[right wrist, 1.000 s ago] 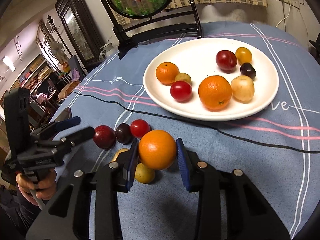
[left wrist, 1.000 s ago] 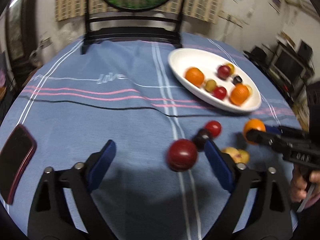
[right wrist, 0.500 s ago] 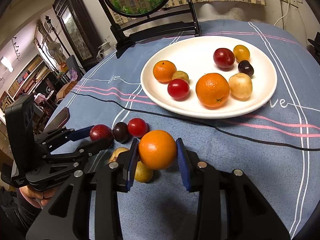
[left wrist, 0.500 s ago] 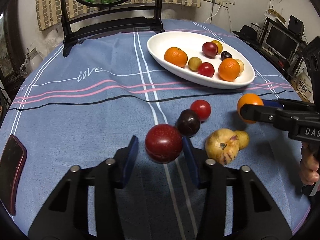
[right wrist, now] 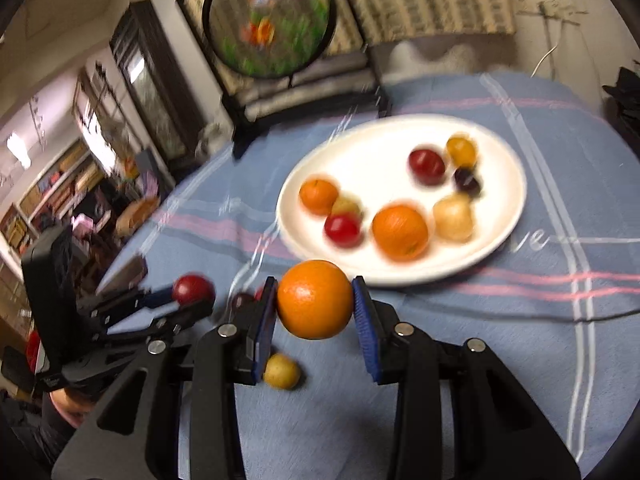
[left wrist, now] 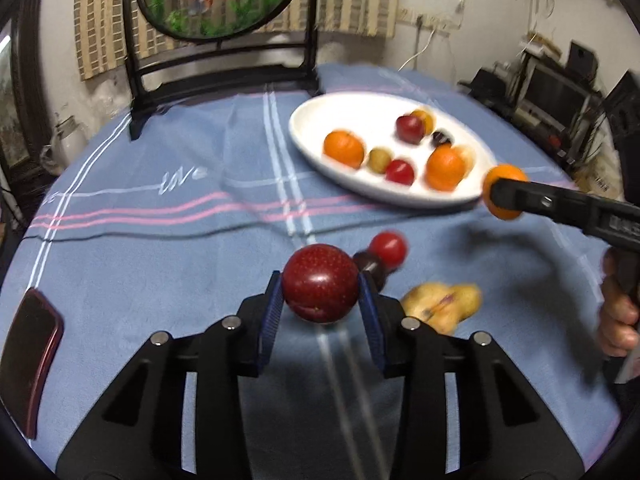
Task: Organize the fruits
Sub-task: 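Carry both fruits onto the white plate and open both grippers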
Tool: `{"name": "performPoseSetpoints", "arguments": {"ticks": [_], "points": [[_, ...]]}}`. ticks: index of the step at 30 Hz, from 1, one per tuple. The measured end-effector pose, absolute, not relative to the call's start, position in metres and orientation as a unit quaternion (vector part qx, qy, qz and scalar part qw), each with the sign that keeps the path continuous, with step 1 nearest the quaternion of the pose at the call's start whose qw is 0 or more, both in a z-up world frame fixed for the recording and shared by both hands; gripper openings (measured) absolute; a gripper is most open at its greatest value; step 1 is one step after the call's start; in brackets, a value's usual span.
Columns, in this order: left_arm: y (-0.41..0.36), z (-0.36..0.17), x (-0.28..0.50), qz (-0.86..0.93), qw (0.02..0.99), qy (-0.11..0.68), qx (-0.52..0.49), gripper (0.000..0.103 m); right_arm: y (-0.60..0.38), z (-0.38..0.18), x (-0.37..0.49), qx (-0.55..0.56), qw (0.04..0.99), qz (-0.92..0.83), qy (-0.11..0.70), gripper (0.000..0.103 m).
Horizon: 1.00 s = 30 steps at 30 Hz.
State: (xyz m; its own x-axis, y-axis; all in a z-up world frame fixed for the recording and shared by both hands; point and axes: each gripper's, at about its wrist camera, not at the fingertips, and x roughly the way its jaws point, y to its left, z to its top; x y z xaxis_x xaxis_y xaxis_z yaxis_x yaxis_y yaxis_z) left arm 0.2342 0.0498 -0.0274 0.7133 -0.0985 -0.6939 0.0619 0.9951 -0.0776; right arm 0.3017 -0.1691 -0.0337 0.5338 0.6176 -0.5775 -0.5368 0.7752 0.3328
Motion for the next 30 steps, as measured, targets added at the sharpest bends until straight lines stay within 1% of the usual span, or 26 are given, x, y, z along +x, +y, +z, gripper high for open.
{"name": "performPoseSetpoints", "arguments": {"ticks": [3, 5, 9, 11, 14, 18, 19, 20, 21, 22, 23, 24, 25, 26, 28, 30], "points": [[0.043, -0.014, 0.250, -0.065, 0.925, 0.372, -0.030, 0.038, -0.180, -0.026, 0.314, 0.069, 0.900, 0.297, 0.311, 0.038], [0.034, -0.003, 0.271, -0.076, 0.926, 0.368, -0.027, 0.039, -0.185, -0.026, 0.330, 0.074, 0.914, 0.265, 0.299, 0.038], [0.020, 0.004, 0.324, -0.095, 0.920, 0.379, -0.036, 0.039, -0.190, -0.037, 0.364, 0.087, 0.921, 0.221, 0.308, 0.038], [0.010, 0.001, 0.353, -0.092, 0.917, 0.389, -0.022, 0.039, -0.191, -0.041, 0.379, 0.103, 0.917, 0.220, 0.316, 0.038], [0.002, -0.010, 0.383, -0.075, 0.910, 0.409, -0.008, 0.039, -0.186, -0.044, 0.393, 0.090, 0.920, 0.217, 0.313, 0.038], [-0.001, -0.013, 0.396, -0.067, 0.911, 0.407, 0.001, 0.039, -0.178, -0.047, 0.401, 0.075, 0.915, 0.227, 0.324, 0.038], [-0.001, -0.012, 0.395, -0.064, 0.912, 0.406, 0.002, 0.040, -0.176, -0.047, 0.402, 0.071, 0.915, 0.229, 0.325, 0.042], [-0.001, -0.010, 0.395, -0.060, 0.915, 0.398, 0.002, 0.046, -0.175, -0.046, 0.403, 0.065, 0.915, 0.231, 0.324, 0.043], [0.000, -0.007, 0.393, -0.054, 0.919, 0.391, 0.004, 0.063, -0.174, -0.044, 0.400, 0.061, 0.917, 0.231, 0.321, 0.043], [0.001, -0.001, 0.388, -0.039, 0.927, 0.374, 0.006, 0.069, -0.174, -0.042, 0.398, 0.057, 0.918, 0.230, 0.318, 0.044], [0.002, 0.004, 0.383, -0.034, 0.931, 0.363, 0.004, 0.070, -0.175, -0.040, 0.395, 0.056, 0.919, 0.230, 0.315, 0.046], [0.005, 0.009, 0.376, -0.034, 0.933, 0.357, 0.001, 0.071, -0.175, -0.038, 0.392, 0.058, 0.920, 0.230, 0.312, 0.054], [0.008, 0.014, 0.369, -0.035, 0.935, 0.352, -0.005, 0.074, -0.178, -0.035, 0.388, 0.061, 0.923, 0.228, 0.304, 0.057], [0.011, 0.018, 0.362, -0.033, 0.937, 0.346, -0.010, 0.077, -0.179, -0.032, 0.385, 0.061, 0.924, 0.229, 0.299, 0.057], [0.017, 0.024, 0.342, -0.018, 0.943, 0.334, -0.007, 0.088, -0.179, -0.028, 0.378, 0.057, 0.925, 0.233, 0.296, 0.057], [0.025, 0.026, 0.315, -0.008, 0.947, 0.320, -0.005, 0.091, -0.179, -0.024, 0.367, 0.049, 0.925, 0.237, 0.291, 0.057]]}}
